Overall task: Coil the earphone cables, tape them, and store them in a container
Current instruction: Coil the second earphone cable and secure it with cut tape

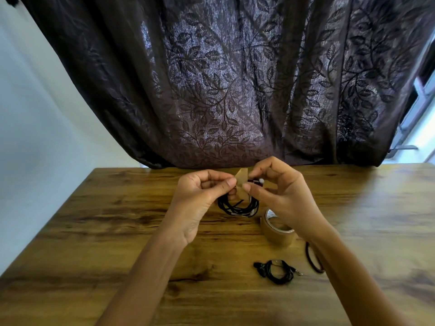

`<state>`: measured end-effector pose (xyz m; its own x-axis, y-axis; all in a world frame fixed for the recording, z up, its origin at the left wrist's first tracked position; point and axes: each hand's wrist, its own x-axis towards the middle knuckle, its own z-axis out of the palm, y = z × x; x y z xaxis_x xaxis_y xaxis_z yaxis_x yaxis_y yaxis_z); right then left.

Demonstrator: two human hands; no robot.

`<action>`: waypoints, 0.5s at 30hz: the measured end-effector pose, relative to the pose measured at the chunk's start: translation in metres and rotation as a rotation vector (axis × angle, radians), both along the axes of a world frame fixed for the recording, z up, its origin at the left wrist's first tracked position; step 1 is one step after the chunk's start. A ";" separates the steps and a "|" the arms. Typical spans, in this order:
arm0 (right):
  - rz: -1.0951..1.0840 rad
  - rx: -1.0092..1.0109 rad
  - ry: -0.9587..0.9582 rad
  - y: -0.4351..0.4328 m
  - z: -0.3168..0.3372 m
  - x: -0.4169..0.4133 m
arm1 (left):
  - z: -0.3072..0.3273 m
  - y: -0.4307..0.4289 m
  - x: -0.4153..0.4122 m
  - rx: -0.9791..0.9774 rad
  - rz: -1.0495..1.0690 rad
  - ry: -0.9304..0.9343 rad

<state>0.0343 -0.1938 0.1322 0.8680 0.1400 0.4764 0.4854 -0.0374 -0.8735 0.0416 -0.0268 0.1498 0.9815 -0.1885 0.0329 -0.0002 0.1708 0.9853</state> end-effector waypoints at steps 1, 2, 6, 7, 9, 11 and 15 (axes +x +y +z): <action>0.004 -0.032 -0.024 0.000 0.002 -0.001 | 0.000 0.001 0.001 0.000 -0.002 0.007; 0.016 -0.062 -0.041 0.001 0.003 -0.002 | 0.000 0.001 0.001 0.003 -0.001 0.013; -0.071 -0.127 -0.079 0.003 -0.003 -0.002 | 0.001 0.000 0.001 0.005 0.010 0.027; -0.107 -0.143 -0.085 0.002 -0.004 -0.001 | 0.001 -0.001 0.000 -0.003 0.014 0.030; -0.145 -0.180 -0.088 0.002 -0.005 -0.001 | 0.000 -0.002 -0.001 -0.016 0.016 0.025; -0.172 -0.213 -0.097 0.001 -0.006 -0.001 | -0.001 -0.002 -0.002 -0.015 0.010 0.005; -0.199 -0.265 -0.132 -0.001 -0.007 -0.001 | -0.003 -0.002 -0.004 0.068 0.023 -0.089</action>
<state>0.0335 -0.1945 0.1252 0.8242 0.1080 0.5560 0.5537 -0.3595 -0.7511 0.0380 -0.0291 0.1467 0.9794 -0.1710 0.1079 -0.0913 0.1022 0.9906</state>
